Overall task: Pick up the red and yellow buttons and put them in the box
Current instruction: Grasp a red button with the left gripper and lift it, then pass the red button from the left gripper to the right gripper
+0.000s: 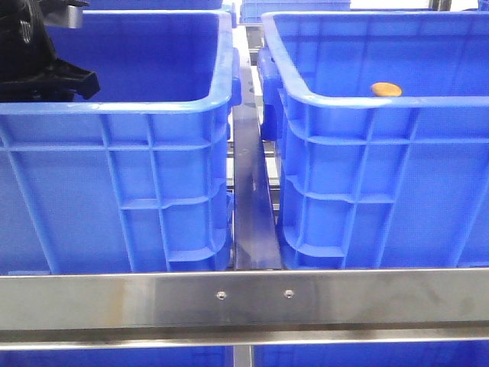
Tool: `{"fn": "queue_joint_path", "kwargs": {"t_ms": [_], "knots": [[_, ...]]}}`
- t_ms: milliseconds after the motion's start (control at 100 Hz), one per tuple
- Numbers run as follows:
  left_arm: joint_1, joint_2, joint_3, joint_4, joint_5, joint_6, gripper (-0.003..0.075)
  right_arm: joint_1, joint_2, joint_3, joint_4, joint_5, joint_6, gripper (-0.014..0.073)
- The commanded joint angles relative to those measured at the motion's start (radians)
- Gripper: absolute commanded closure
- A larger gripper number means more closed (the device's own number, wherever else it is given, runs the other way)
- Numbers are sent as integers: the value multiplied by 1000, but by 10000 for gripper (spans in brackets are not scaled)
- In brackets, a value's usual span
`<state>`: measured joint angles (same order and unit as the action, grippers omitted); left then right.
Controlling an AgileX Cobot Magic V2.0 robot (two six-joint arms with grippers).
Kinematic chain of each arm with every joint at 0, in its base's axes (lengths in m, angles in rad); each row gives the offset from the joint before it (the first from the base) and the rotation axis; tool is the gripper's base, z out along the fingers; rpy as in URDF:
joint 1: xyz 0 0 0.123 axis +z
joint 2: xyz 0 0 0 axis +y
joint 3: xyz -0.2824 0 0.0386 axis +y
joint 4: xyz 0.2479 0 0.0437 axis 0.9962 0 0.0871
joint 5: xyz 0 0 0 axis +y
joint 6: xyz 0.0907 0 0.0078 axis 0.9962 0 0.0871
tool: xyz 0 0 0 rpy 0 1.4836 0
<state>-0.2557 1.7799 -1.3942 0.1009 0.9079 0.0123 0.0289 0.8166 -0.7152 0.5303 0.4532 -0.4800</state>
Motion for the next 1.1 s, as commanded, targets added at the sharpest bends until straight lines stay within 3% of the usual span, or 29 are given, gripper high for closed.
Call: {"fn": "queue_joint_path", "kwargs": {"t_ms": [0,340,470,750,1090], "knots": [[4,-42,-32,3,-23,1,611,-3,-4,-23,21,-51,-3,660],[3,-65,-51,3,25,9,638,-3,-4,-23,21,-52,-3,660],[3,-127,-52,2,13,72,638,-3,-4,-23,21,-54,-3,660],[1,-244,-52,-101,62,303,638,-3,-4,-23,22,-55,-3,660],[1,-314,-52,-527,79,735,638,-3,-4,-24,51,-39,-3,660]]}}
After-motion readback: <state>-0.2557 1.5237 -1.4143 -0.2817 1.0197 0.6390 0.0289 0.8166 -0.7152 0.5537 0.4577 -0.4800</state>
